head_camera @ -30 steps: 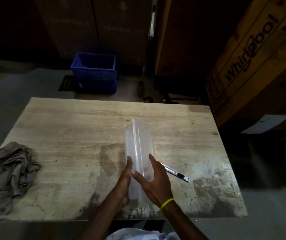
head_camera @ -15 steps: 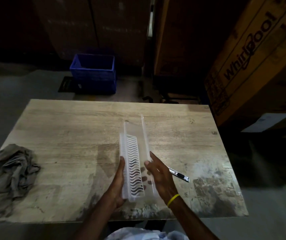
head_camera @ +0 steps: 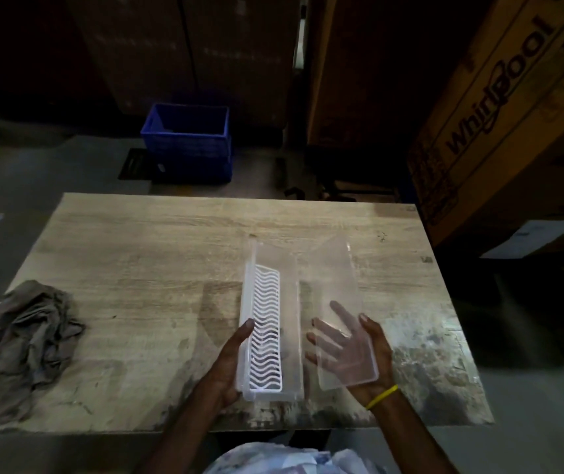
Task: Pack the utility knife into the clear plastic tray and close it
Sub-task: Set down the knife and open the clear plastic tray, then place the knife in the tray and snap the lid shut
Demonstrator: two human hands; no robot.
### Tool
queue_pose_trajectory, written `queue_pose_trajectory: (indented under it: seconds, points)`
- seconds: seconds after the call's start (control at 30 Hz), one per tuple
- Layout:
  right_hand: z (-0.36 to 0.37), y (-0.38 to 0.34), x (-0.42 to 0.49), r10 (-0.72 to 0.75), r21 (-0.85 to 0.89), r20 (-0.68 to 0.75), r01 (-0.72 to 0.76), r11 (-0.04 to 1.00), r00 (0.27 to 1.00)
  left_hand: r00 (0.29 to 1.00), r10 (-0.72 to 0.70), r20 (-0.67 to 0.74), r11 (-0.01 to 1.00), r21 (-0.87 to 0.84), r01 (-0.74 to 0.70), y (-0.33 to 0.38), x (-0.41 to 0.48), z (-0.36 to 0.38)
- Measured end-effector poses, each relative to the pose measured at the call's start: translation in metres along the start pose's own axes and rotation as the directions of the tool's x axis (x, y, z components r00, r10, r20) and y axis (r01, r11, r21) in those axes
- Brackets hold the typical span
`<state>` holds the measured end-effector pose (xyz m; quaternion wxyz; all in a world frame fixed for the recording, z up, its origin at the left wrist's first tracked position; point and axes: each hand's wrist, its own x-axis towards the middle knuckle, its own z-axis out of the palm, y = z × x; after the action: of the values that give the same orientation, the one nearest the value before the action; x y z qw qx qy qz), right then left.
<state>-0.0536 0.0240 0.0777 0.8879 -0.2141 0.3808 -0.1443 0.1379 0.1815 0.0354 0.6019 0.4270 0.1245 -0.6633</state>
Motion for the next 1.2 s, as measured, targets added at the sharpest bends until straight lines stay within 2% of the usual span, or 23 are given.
queue_pose_trajectory:
  seconds: [0.1, 0.3, 0.47, 0.53, 0.7, 0.77, 0.8, 0.87, 0.93, 1.03, 1.1, 1.2]
  points:
    - [-0.035, -0.015, -0.008, -0.02, 0.113, 0.053, 0.014, 0.994, 0.998, 0.999, 0.016, -0.03, 1.0, -0.009, -0.016, 0.001, -0.004, 0.003]
    - [-0.116, -0.038, -0.028, 0.002, 0.207, 0.064, -0.015, 0.978, 0.998, 0.988, 0.083, -0.128, 0.996, 0.03, -0.08, 0.0, -0.007, 0.012]
    - [-0.146, -0.044, -0.042, -0.018, 0.243, -0.051, 0.03, 0.97, 0.999, 0.975, 0.13, -0.179, 0.99, 0.079, -0.118, 0.001, -0.003, 0.016]
    - [-0.149, -0.045, -0.042, -0.053, 0.18, -0.168, 0.083, 0.98, 0.984, 0.967, 0.157, -0.201, 0.983, 0.129, -0.133, -0.001, -0.001, 0.015]
    - [-0.158, -0.046, -0.029, -0.165, -0.217, -0.426, 0.077, 0.973, 0.89, 0.971, 0.125, -0.203, 0.989, 0.099, -0.107, -0.001, 0.004, 0.016]
    - [-0.163, -0.046, -0.026, -0.296, -0.49, -0.54, -0.009, 0.872, 0.788, 0.974, 0.122, -0.191, 0.99, 0.088, -0.106, -0.002, 0.005, 0.015]
    - [-0.167, -0.046, -0.025, -0.386, -0.634, -0.575, -0.095, 0.767, 0.722, 0.975, 0.125, -0.184, 0.99, 0.089, -0.11, -0.002, 0.006, 0.014]
    - [-0.172, -0.045, -0.023, -0.523, -0.782, -0.58, -0.246, 0.573, 0.624, 0.974, 0.137, -0.181, 0.989, 0.079, -0.124, -0.004, 0.004, 0.015]
    - [-0.176, -0.043, -0.021, -0.598, -0.844, -0.527, -0.292, 0.449, 0.604, 0.976, 0.138, -0.168, 0.99, 0.054, -0.13, -0.003, 0.002, 0.016]
    - [-0.183, -0.04, -0.016, -0.647, -0.892, -0.449, -0.348, 0.289, 0.616, 0.974, 0.139, -0.181, 0.99, 0.049, -0.132, -0.003, -0.001, 0.015]
    - [-0.183, -0.036, -0.013, -0.665, -0.899, -0.429, -0.361, 0.248, 0.612, 0.97, 0.146, -0.193, 0.989, 0.058, -0.137, -0.003, -0.003, 0.013]
    - [-0.174, -0.029, -0.013, -0.739, -0.91, -0.393, -0.347, 0.227, 0.547, 0.955, 0.202, -0.218, 0.979, 0.058, -0.194, -0.002, -0.007, 0.012]
